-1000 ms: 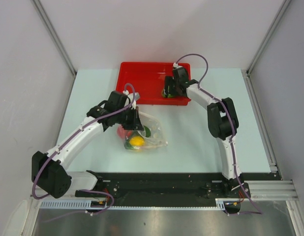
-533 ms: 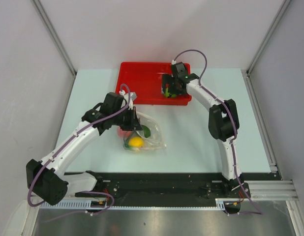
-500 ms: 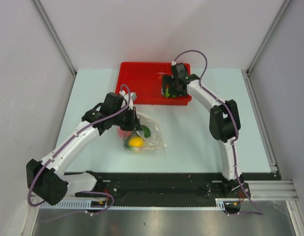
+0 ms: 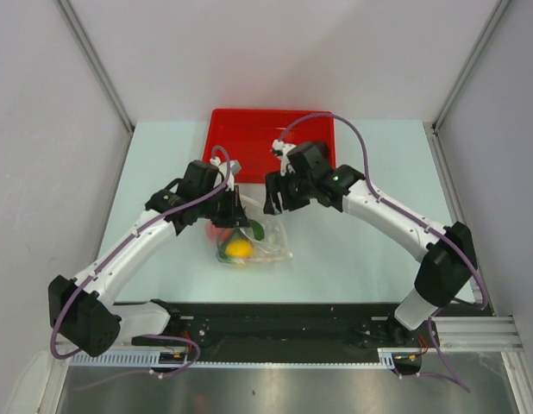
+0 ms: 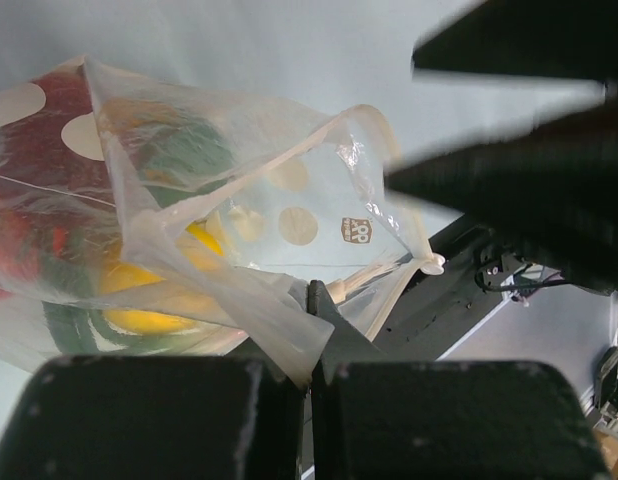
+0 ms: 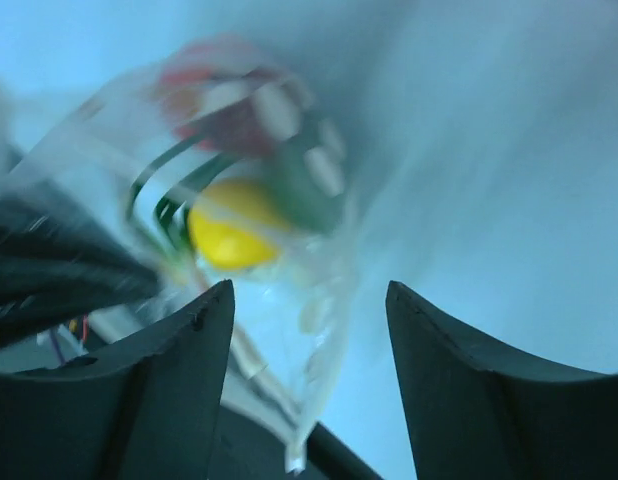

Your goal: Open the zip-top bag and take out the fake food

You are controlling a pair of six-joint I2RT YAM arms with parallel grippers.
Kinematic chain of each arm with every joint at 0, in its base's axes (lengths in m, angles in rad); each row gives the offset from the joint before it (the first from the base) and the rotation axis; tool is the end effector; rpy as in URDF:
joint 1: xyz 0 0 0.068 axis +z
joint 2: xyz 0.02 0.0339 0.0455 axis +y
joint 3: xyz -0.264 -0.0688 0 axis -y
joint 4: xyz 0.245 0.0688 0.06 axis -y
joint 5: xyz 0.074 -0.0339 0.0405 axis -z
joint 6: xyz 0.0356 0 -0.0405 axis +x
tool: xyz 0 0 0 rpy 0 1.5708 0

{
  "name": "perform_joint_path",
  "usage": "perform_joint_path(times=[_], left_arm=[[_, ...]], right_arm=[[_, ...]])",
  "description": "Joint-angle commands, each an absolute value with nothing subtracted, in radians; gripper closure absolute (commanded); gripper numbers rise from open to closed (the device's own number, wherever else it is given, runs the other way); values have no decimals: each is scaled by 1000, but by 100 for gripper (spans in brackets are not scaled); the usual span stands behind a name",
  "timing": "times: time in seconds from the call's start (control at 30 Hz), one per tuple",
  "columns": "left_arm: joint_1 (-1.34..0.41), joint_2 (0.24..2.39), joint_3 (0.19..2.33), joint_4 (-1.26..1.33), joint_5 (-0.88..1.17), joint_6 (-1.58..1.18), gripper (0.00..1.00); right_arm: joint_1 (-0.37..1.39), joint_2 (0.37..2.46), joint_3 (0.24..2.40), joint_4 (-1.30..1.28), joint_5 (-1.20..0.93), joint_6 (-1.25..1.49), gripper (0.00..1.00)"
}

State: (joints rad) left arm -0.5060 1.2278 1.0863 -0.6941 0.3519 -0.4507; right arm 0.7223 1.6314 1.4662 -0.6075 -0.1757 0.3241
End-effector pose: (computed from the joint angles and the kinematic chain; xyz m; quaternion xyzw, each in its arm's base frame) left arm 0.2165 -0.1340 0.3073 0.0883 0.9167 -0.3079 0.2389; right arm 0.2702 0.2464 0.3198 -0.2150 0.8930 0.2634 0.2949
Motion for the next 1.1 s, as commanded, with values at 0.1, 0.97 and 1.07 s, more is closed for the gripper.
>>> perform_joint_path(times=[0.1, 0.97, 1.07], left_arm=[[-506, 1229, 1114, -664, 377, -437, 100], [-506, 1215, 940, -548, 387, -520, 100], [-506, 1227, 930, -538, 379, -512, 100]], right_arm=[[822, 1604, 1437, -566, -360, 278, 53], [831, 1832, 1321, -517, -729, 179, 43], [833, 1838, 1293, -512, -765, 170, 41]])
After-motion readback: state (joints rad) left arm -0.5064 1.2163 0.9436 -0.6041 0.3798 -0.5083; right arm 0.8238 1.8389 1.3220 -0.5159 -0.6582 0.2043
